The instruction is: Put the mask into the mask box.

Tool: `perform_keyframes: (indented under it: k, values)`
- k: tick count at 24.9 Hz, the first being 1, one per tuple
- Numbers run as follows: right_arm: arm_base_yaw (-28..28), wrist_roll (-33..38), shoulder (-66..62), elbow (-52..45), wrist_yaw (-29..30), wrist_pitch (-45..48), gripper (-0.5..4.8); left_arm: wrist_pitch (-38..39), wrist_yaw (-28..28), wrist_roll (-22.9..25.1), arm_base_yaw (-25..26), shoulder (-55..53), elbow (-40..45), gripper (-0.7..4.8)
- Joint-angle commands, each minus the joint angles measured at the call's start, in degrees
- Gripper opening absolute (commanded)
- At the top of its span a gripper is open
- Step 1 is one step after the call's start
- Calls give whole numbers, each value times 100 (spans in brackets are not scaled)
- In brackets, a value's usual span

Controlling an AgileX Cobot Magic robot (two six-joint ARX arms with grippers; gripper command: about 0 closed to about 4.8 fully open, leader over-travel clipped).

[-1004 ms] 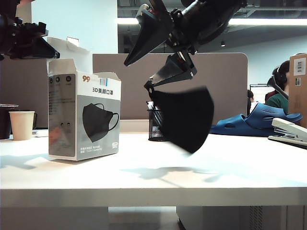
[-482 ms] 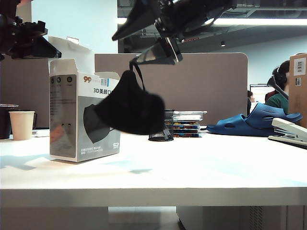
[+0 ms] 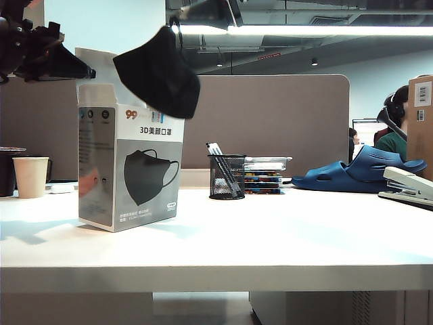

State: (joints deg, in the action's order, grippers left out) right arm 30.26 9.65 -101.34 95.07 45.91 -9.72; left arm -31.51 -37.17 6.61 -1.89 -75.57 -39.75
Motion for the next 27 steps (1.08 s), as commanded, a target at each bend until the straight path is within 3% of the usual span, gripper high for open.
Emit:
perform_keyframes:
  k: [1, 21, 27]
  values:
    - [15, 448, 31, 17, 26, 734, 336, -28, -490, 2, -13, 15, -13, -6]
    - [439, 688, -525, 13, 31, 992, 336, -48, -654, 2, -13, 15, -15, -6]
    - [439, 688, -793, 13, 31, 774, 335, -247, -210, 0, -11, 17, -15, -6]
